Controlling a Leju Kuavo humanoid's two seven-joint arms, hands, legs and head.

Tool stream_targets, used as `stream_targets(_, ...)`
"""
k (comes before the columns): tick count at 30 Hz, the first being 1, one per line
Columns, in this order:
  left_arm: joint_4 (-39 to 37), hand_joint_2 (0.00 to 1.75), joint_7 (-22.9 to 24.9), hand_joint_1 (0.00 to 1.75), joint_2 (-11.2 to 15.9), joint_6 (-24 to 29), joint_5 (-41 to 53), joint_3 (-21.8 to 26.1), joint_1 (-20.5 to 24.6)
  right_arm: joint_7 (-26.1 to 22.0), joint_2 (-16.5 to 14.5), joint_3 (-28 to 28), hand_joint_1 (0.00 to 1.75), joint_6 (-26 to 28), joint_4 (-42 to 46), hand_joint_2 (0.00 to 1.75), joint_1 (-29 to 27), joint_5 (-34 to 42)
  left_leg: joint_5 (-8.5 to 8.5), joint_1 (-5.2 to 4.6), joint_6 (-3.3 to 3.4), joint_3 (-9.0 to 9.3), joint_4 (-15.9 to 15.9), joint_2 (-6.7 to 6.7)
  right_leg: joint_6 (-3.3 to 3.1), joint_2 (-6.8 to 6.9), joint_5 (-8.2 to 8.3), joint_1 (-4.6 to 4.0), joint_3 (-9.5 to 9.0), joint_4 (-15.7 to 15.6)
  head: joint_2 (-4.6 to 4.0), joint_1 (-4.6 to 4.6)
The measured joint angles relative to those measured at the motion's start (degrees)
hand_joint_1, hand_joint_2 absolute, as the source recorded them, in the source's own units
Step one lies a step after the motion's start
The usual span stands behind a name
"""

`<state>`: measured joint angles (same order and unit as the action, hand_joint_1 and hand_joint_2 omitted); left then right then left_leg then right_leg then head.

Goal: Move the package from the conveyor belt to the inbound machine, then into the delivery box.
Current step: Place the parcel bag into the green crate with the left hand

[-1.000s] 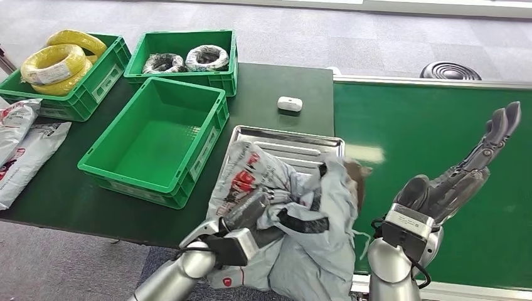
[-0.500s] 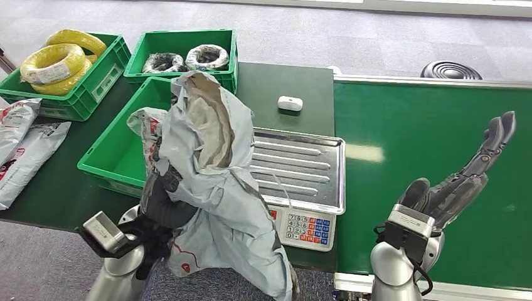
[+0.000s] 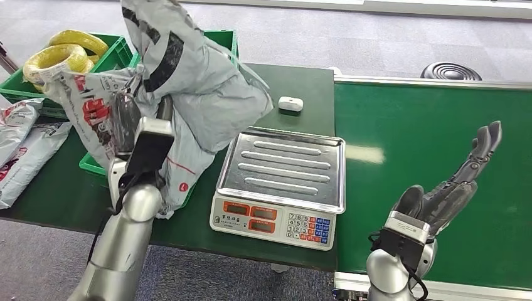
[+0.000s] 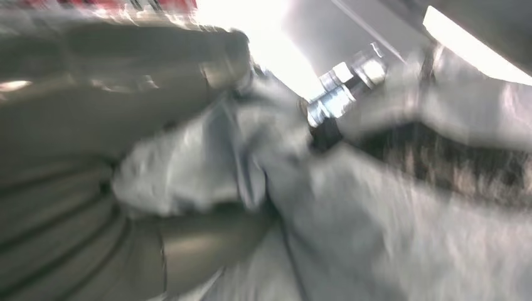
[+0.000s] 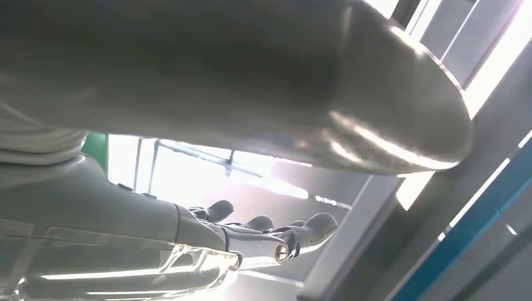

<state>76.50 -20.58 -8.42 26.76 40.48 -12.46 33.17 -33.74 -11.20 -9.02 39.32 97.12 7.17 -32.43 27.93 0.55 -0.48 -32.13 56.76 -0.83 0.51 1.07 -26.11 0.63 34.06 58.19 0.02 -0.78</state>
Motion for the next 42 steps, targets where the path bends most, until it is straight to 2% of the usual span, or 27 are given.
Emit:
stream_targets(2, -8.87, 1.75, 1.50, 1.74, -0.63, 2.07, 2.84, 0.34, 6.53, -0.18, -0.28, -0.90, 0.00, 0.07, -1.49, 0.00, 0.46, 0.49, -0.07, 0.00, -0.01, 0.00, 0.00, -0.04, -0.01, -0.01, 0.06, 0.00, 0.01, 0.02, 0.00, 0.00)
stream_targets(5, -18.14, 1.75, 2.55, 1.73, -1.64, 3.21, 4.81, 0.38, 12.38, -0.32, -0.56, -1.73, 0.00, 0.09, -2.98, 0.00, 0.92, 0.74, -0.09, -0.01, -0.01, -0.02, 0.00, -0.11, -0.01, -0.04, 0.08, 0.00, 0.04, 0.03, 0.00, 0.00)
stream_targets(13, -32.85, 1.75, 7.04, 1.68, -4.22, 3.03, 12.09, -0.79, 18.55, 0.49, -0.63, -2.85, 0.00, 0.11, -4.82, 0.00, 1.96, 1.04, -0.07, -0.01, 0.00, -0.31, 0.02, -0.03, 0.00, -0.03, 0.06, 0.00, 0.32, 0.02, 0.00, 0.01)
stream_targets(14, -34.63, 1.75, 7.31, 1.44, -4.72, 3.01, 12.79, -1.14, 18.96, 0.58, -0.63, -2.92, 0.00, 0.11, -5.00, 0.00, 2.10, 1.04, -0.07, -0.01, 0.01, -0.32, 0.02, -0.05, 0.00, -0.04, 0.06, 0.01, 0.32, 0.02, 0.00, 0.01)
stream_targets(17, -39.56, 1.75, 8.65, 0.19, -6.03, 2.63, 14.27, -2.18, 19.58, 0.72, -0.63, -3.13, 0.00, 0.11, -5.45, 0.00, 2.29, 1.04, -0.05, -0.02, 0.00, -0.32, 0.02, -0.11, 0.00, -0.04, 0.06, 0.01, 0.32, 0.02, 0.00, 0.00)
stream_targets(18, -41.35, 1.75, 9.42, 0.00, -6.37, 2.45, 14.80, -2.51, 19.66, 0.79, -0.63, -3.24, 0.00, 0.11, -5.58, 0.00, 2.31, 1.04, -0.05, -0.02, 0.00, -0.31, 0.02, -0.11, 0.00, -0.04, 0.06, 0.01, 0.32, 0.01, 0.00, 0.00)
stream_targets(25, -51.96, 1.75, 15.35, 0.00, -7.13, 3.02, 17.23, -4.15, 16.66, 1.03, -0.63, -3.81, 0.00, 0.15, -5.79, 0.00, 1.35, 0.36, -0.04, 0.00, -0.02, -0.32, 0.01, -0.15, -0.01, -0.07, 0.06, -0.01, 0.37, 0.02, 0.00, -0.01)
stream_targets(29, -54.78, 1.75, 15.59, 0.00, -6.91, 3.12, 17.23, -4.15, 14.99, 1.02, -0.63, -3.81, 0.00, 0.18, -5.67, 0.00, 0.50, 0.07, -0.04, 0.00, -0.02, -0.37, 0.01, -0.13, -0.01, -0.07, 0.05, -0.02, 0.41, 0.02, 0.00, 0.00)
stream_targets(38, -56.63, 1.75, 14.89, 0.00, -7.10, 3.66, 17.78, -4.15, 14.82, 1.32, -0.63, -3.81, 0.00, 0.18, -5.45, 0.00, 0.16, -0.39, -0.04, -0.01, -0.02, -0.37, 0.01, -0.13, -0.01, -0.07, 0.06, 0.00, 0.40, 0.02, 0.00, 0.00)
stream_targets(42, -56.54, 1.75, 10.83, 1.75, -7.44, 5.91, 17.40, -4.13, 14.85, 1.49, -0.63, -3.79, 0.00, 0.18, -5.45, 0.00, 0.16, -0.73, -0.04, -0.01, -0.02, -0.37, 0.01, -0.11, -0.01, -0.07, 0.06, -0.01, 0.41, 0.02, 0.00, -0.01)
